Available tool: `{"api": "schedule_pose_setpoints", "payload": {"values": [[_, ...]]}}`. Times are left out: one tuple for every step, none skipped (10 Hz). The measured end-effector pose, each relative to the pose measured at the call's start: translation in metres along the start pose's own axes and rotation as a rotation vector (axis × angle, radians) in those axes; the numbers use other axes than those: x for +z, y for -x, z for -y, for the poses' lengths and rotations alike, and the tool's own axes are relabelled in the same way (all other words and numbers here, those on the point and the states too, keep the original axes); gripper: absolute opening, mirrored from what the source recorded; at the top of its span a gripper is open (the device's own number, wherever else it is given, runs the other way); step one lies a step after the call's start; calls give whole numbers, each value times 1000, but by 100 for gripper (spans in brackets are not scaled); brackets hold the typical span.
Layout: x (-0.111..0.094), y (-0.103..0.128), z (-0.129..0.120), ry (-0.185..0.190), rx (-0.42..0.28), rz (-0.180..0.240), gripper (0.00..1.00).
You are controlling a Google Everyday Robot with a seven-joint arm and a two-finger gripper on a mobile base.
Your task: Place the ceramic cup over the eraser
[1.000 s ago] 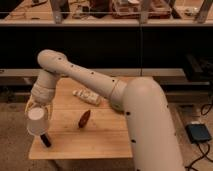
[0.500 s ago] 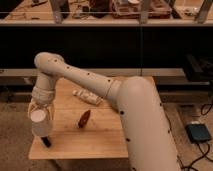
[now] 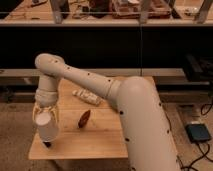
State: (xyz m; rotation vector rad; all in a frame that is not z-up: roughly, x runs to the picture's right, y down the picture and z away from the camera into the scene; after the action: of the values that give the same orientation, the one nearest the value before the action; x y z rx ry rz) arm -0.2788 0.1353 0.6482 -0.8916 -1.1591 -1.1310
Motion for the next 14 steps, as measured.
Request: {"api": "schedule_pose_setpoints", "payload": {"values": [[3, 0, 8, -9, -2, 2, 0], [4, 0, 13, -16, -5, 4, 0], [3, 0, 17, -23, -7, 9, 0], [2, 0, 19, -30, -7, 14, 0], [1, 0, 20, -36, -7, 16, 0], [0, -2, 20, -39, -7, 16, 0], [1, -3, 19, -40, -7, 17, 0], [3, -3, 20, -36, -9, 19, 0], [6, -4, 23, -37, -16, 19, 0], [9, -6, 25, -40, -21, 18, 0], [15, -9, 31, -50, -29, 17, 0], [17, -11, 33, -54, -32, 16, 0], [24, -20, 36, -57, -32, 6, 3], [38, -35, 35, -53, -23, -9, 14]]}}
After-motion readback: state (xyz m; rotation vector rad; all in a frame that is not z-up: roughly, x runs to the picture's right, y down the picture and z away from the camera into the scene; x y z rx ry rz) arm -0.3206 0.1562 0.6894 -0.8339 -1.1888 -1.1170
